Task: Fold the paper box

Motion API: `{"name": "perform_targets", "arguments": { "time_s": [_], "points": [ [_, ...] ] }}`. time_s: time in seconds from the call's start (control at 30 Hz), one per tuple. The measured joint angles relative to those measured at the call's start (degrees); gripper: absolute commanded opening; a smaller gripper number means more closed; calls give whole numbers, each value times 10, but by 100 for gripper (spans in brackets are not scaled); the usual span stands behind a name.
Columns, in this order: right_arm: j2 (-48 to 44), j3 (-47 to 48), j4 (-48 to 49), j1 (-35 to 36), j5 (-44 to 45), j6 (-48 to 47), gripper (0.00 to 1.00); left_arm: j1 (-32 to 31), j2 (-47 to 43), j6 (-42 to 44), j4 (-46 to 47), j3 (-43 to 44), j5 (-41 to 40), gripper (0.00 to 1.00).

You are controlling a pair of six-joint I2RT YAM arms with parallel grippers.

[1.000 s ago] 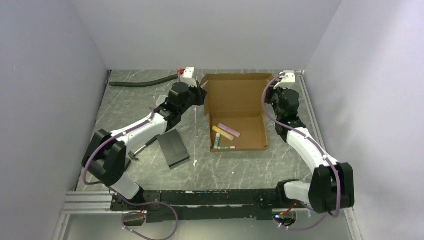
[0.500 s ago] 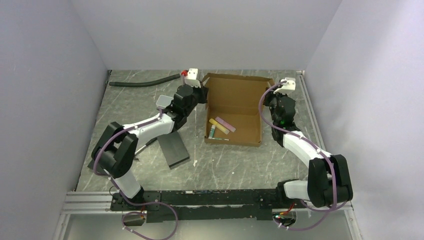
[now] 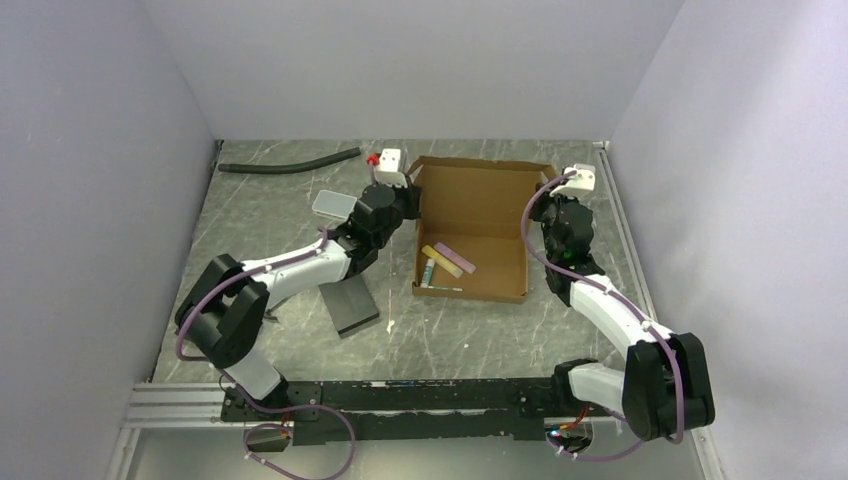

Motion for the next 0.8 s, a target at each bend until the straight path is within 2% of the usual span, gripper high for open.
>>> {"name": "perform_targets", "arguments": {
  "time_s": [0.43, 0.8],
  "points": [
    [-73, -36, -50, 29, 13, -34, 6, -45, -33, -1, 61, -72, -78, 0],
    [-103, -40, -124, 32, -22, -67, 14, -75, -56, 6, 100, -123, -119, 0]
  ]
}}
